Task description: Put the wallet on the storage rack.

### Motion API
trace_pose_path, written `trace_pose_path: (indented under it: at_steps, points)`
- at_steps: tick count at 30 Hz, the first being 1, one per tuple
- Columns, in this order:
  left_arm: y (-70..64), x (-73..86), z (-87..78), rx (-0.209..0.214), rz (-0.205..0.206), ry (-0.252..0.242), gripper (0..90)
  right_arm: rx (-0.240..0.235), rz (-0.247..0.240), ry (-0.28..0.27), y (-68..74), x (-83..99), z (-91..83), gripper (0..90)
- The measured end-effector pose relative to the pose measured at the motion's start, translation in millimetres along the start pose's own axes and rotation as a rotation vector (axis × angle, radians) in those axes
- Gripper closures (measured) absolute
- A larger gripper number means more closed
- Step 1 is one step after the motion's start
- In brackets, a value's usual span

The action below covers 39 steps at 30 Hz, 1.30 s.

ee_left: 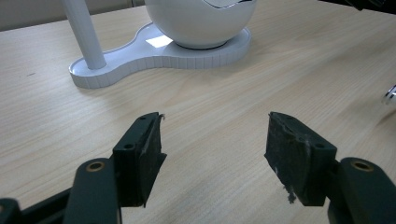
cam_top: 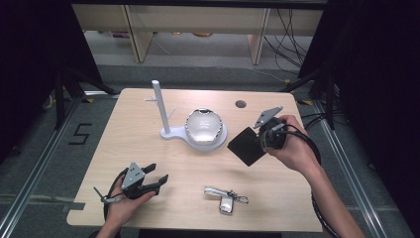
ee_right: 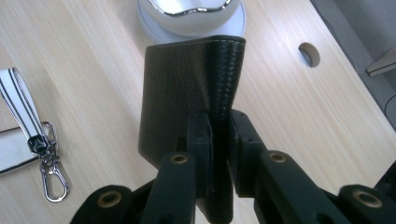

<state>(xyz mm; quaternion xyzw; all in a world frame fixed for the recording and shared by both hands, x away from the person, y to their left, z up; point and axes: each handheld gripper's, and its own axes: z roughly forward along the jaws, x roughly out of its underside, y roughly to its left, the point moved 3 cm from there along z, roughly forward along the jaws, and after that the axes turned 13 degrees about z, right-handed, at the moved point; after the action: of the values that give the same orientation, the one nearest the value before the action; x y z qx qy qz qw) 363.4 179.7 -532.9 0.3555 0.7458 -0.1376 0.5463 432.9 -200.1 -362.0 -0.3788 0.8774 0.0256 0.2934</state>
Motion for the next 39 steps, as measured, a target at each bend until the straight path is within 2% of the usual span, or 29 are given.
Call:
trace_pose_path:
  at_steps: [6,9,12,16,18,19,24,26,28,30,34,37,39]
  points:
    - [-0.1,0.0,-0.4,-0.003,0.0,0.003,35.4,-0.011,-0.017,-0.02,5.8,-9.6,-1.3,81.5]
    - [-0.2,0.0,-0.3,-0.003,-0.001,0.002,35.4,-0.018,-0.049,-0.032,7.5,-14.4,-1.0,81.5]
    - [-0.2,0.1,-0.1,-0.001,0.0,-0.002,35.4,-0.015,-0.038,-0.035,9.0,-16.7,-1.0,81.5]
    - [0.1,0.3,-0.1,0.001,-0.001,-0.005,35.3,-0.021,-0.054,-0.041,11.7,-22.8,0.5,81.5]
    - [0.1,0.3,0.0,0.002,-0.005,-0.008,35.3,-0.023,-0.045,-0.036,13.0,-23.6,0.5,81.4]
    - [0.1,0.3,0.0,0.003,-0.005,-0.008,35.3,-0.026,-0.07,-0.034,13.2,-26.2,1.6,81.5]
    - [0.2,0.4,-0.1,0.002,-0.002,-0.008,35.3,-0.015,-0.09,-0.028,14.9,-30.7,3.3,81.4]
    - [0.1,0.4,0.0,0.003,-0.005,-0.007,35.3,-0.018,-0.114,-0.023,16.1,-34.1,4.9,81.4]
    - [0.2,0.4,0.0,0.002,-0.005,-0.008,35.4,-0.016,-0.102,-0.019,17.2,-34.7,5.4,81.4]
    - [0.4,0.4,-0.5,0.004,-0.004,-0.001,35.3,-0.01,-0.132,-0.019,17.6,-38.2,7.5,81.4]
    - [0.5,0.4,-0.5,0.003,-0.004,-0.001,35.3,-0.002,-0.126,-0.015,19.8,-40.6,8.2,81.4]
    - [0.3,0.4,-0.1,0.001,-0.004,-0.007,35.3,0.001,-0.164,-0.028,21.2,-46.5,8.7,81.4]
    - [0.3,0.4,-0.1,0.002,-0.004,-0.007,35.3,0.004,-0.163,-0.031,22.8,-49.2,8.4,81.3]
